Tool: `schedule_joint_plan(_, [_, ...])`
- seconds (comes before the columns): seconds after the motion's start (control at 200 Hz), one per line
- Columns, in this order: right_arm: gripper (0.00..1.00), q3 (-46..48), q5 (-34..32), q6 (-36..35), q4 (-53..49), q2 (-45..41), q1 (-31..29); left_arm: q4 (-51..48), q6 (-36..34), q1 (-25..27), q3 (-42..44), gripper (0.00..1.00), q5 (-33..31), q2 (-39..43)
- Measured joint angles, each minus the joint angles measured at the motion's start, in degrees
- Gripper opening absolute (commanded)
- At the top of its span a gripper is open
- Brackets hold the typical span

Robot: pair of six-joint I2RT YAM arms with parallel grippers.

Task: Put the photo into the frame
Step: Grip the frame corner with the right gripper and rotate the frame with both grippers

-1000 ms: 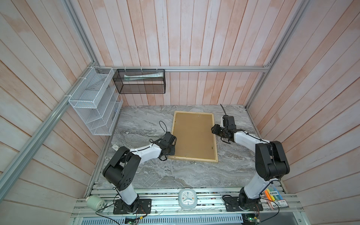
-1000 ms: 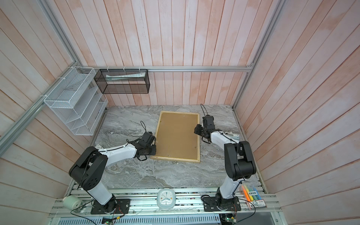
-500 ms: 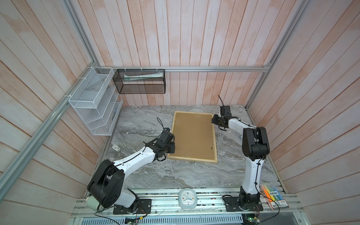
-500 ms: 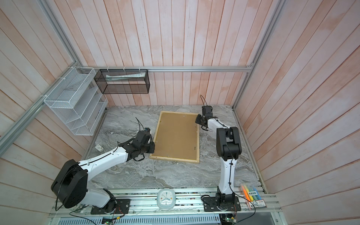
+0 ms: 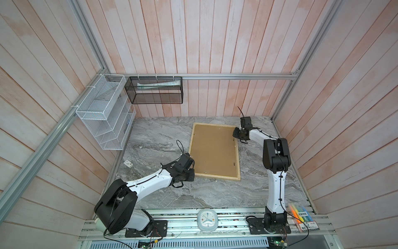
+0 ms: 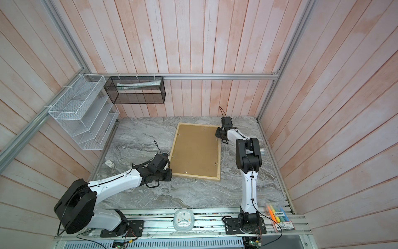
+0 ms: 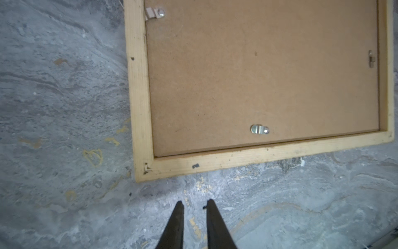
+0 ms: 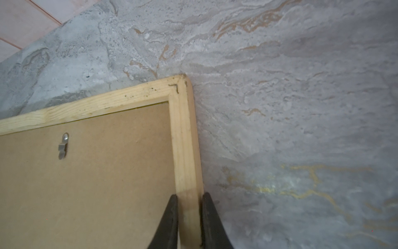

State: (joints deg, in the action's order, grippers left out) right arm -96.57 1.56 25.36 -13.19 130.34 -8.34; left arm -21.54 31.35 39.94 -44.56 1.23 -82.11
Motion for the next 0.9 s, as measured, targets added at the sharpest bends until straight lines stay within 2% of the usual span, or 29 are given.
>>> schedule_joint_plan(0.075, [0.03,3.10,-0.07,1.66,1.53,-1.66,0.44,0.28,0.39,0.00,0.00,0.22,0.44,-0.07])
schedule_joint_plan(0.115, [0.02,6.16,-0.11,3.34,3.48,-3.32,0.87,0.35,0.59,0.00,0.00,0.25,0.50,-0.09])
schedule_joint_plan(0.285, [0.01,22.23,-0.57,11.39,11.43,-12.57,3.28,0.52,2.10,0.00,0.00,0.36,0.02,-0.07])
schedule_joint_plan(0.655, [0.00,54.86,-1.27,26.05,27.87,-33.11,4.02,1.57,6.54,0.68,0.00,0.48,-3.58,-0.63])
schedule_joint_plan(0.76, [0.09,61.92,-0.70,29.79,32.02,-37.81,3.78,2.21,8.15,1.29,0.00,0.49,-4.50,-0.98])
schedule_joint_plan(0.9, [0.24,65.05,-0.13,32.72,34.10,-39.93,3.50,3.76,9.84,1.88,0.50,0.49,-4.48,-1.36])
